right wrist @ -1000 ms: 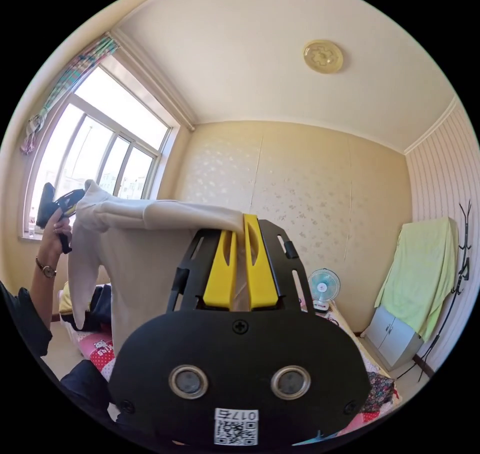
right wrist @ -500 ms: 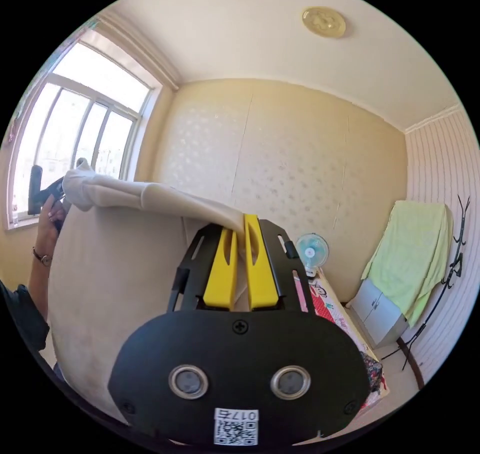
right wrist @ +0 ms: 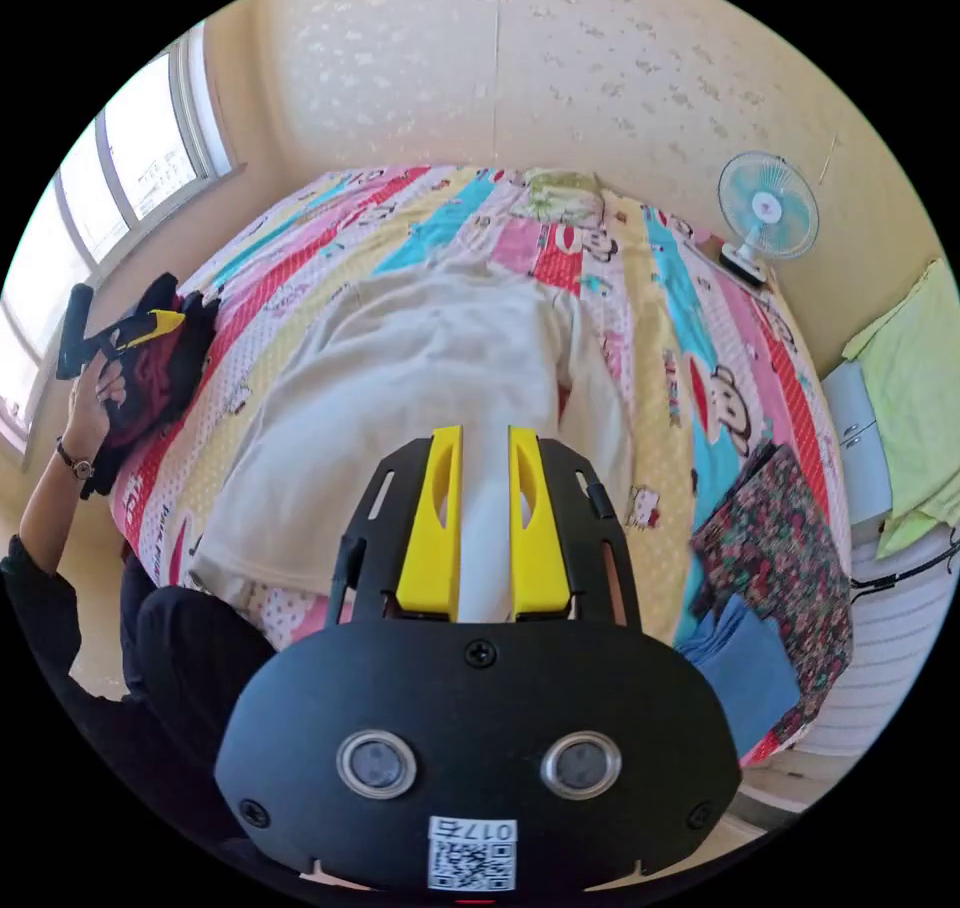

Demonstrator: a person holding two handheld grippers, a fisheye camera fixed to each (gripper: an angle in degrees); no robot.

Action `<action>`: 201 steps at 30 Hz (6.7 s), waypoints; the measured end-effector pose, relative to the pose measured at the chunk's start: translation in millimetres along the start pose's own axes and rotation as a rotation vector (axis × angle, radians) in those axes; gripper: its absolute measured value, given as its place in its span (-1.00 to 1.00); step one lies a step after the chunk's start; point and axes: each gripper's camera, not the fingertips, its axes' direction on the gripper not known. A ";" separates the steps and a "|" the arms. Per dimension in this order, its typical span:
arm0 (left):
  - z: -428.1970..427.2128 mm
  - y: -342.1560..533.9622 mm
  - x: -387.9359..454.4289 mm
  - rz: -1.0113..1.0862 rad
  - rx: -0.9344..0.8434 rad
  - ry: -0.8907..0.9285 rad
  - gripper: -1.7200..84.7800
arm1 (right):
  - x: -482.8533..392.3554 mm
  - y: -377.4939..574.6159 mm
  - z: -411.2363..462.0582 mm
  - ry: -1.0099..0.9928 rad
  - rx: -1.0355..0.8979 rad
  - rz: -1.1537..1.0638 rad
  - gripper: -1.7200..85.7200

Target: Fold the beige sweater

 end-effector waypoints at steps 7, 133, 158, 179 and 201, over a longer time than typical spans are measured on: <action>42.7 50.3 -25.7 -0.164 -0.018 0.202 -0.74 | 13.9 109.0 -6.2 -0.085 0.129 0.259 -0.80; -318.7 146.9 -11.9 -0.297 0.183 0.389 -0.95 | -93.0 -257.9 -214.2 -0.493 0.022 0.070 -0.80; -203.5 35.8 -164.4 -0.669 0.743 0.140 -0.82 | 166.2 -2.0 -222.1 -0.459 0.132 0.367 -0.95; -170.5 -115.7 163.1 0.382 0.542 0.049 -0.92 | 239.7 -22.4 -217.4 -0.530 0.186 0.364 -0.95; -41.7 50.2 96.1 0.051 -0.148 0.272 -0.59 | 283.8 -51.6 -215.3 -0.656 0.194 0.364 -0.95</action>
